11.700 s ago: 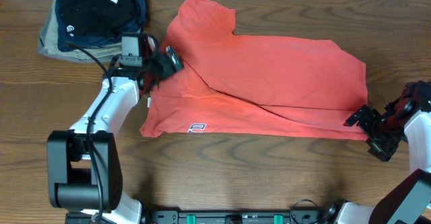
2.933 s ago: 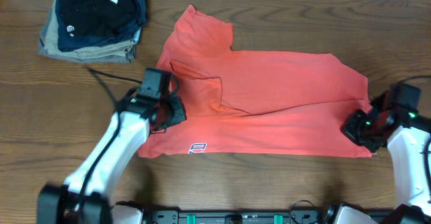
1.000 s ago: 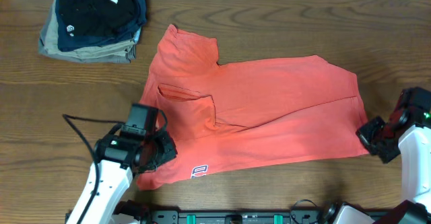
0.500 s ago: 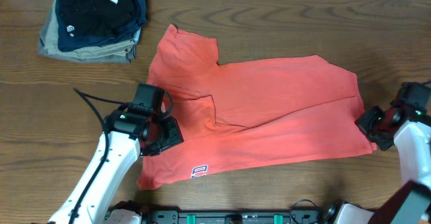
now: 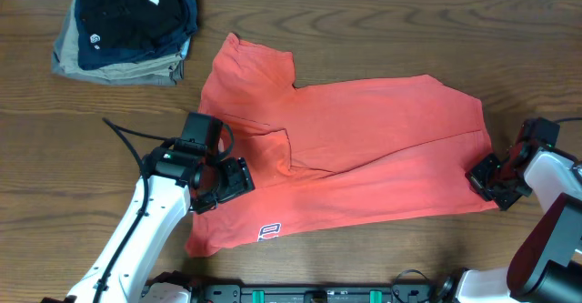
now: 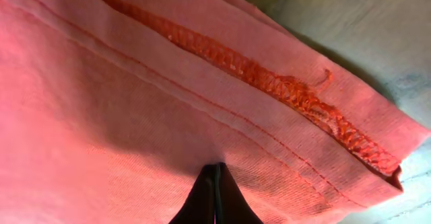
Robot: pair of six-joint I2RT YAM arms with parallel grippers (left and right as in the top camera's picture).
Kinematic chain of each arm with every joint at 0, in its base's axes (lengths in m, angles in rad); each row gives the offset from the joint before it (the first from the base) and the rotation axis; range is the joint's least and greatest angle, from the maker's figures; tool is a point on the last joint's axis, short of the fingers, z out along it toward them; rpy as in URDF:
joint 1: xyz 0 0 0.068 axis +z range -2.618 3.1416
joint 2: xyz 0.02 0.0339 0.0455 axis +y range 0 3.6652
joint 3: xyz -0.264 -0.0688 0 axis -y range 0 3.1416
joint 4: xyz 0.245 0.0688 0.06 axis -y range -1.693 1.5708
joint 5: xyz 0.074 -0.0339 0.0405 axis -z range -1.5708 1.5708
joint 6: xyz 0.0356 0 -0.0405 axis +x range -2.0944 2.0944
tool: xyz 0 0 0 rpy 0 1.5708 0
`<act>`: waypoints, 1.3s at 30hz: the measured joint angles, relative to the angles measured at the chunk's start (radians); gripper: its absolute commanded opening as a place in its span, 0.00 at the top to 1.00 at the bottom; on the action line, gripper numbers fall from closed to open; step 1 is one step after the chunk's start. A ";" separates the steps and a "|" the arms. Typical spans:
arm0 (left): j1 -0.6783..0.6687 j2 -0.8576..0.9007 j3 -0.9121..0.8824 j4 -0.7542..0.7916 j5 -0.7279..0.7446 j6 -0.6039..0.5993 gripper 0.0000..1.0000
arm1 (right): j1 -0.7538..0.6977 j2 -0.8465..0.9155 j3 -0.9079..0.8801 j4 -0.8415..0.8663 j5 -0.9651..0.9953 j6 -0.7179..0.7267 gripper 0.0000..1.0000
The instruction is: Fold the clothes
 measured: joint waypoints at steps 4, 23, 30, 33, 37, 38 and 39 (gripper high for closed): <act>0.000 0.000 0.000 0.000 -0.001 -0.004 0.02 | 0.001 -0.022 -0.026 0.012 0.013 0.046 0.99; 0.000 0.000 0.011 0.023 0.064 0.051 0.02 | -0.238 -0.053 -0.027 -0.352 0.124 0.115 0.99; 0.001 0.017 0.224 0.034 0.053 0.115 0.02 | -0.238 -0.273 0.109 -0.381 -0.029 -0.061 0.12; 0.013 0.070 0.374 0.035 0.030 0.158 0.02 | -0.226 -0.345 0.129 -0.372 -0.146 -0.131 0.02; 0.052 0.223 0.592 0.042 0.016 0.243 0.02 | -0.178 -0.387 0.130 -0.376 -0.246 -0.183 0.05; 0.063 0.272 0.643 0.043 0.013 0.268 0.02 | -0.162 -0.388 0.130 -0.376 -0.261 -0.193 0.05; 0.075 0.328 0.696 0.046 0.007 0.294 0.02 | -0.140 -0.388 0.130 -0.376 -0.271 -0.204 0.06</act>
